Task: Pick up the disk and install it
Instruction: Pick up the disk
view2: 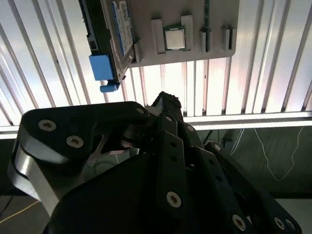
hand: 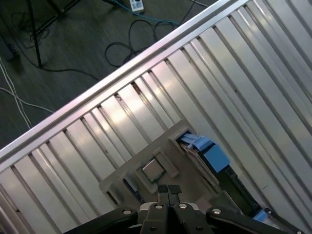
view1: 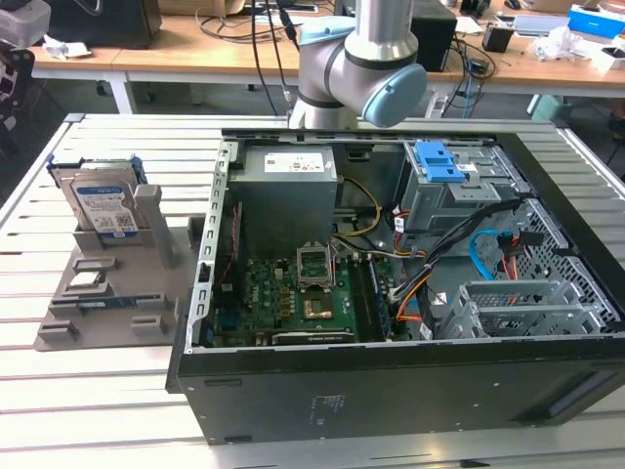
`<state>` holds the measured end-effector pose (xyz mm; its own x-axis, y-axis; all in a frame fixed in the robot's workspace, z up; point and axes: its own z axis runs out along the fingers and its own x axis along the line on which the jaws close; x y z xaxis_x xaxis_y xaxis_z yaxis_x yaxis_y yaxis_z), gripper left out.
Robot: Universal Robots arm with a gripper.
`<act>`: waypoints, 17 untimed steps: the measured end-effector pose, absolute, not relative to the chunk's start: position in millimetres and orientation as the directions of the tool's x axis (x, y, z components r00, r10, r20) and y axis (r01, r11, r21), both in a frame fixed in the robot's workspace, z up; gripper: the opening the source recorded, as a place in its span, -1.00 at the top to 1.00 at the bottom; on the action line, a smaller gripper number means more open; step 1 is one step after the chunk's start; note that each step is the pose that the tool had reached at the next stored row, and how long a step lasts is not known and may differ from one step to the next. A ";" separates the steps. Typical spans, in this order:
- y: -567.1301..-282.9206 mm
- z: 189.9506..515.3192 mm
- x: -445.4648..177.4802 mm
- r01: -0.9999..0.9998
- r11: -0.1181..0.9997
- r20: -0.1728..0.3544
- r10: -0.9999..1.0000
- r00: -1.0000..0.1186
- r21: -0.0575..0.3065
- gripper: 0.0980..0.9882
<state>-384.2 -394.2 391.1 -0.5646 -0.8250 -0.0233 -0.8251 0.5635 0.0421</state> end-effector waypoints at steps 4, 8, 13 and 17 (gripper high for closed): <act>-394.1 391.1 -384.2 -0.853 0.520 -0.023 -0.853 -0.521 0.042 0.98; -394.2 391.1 -384.2 -0.878 0.478 -0.023 -0.878 -0.479 0.042 0.98; -394.1 391.1 -384.2 -0.912 0.407 -0.023 -0.913 -0.408 0.042 0.98; -394.2 391.1 -384.1 -0.936 0.350 -0.023 -0.936 -0.351 0.042 0.98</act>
<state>-384.1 -394.2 391.1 -0.3513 -0.9360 -0.0233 -0.9357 0.3502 0.0421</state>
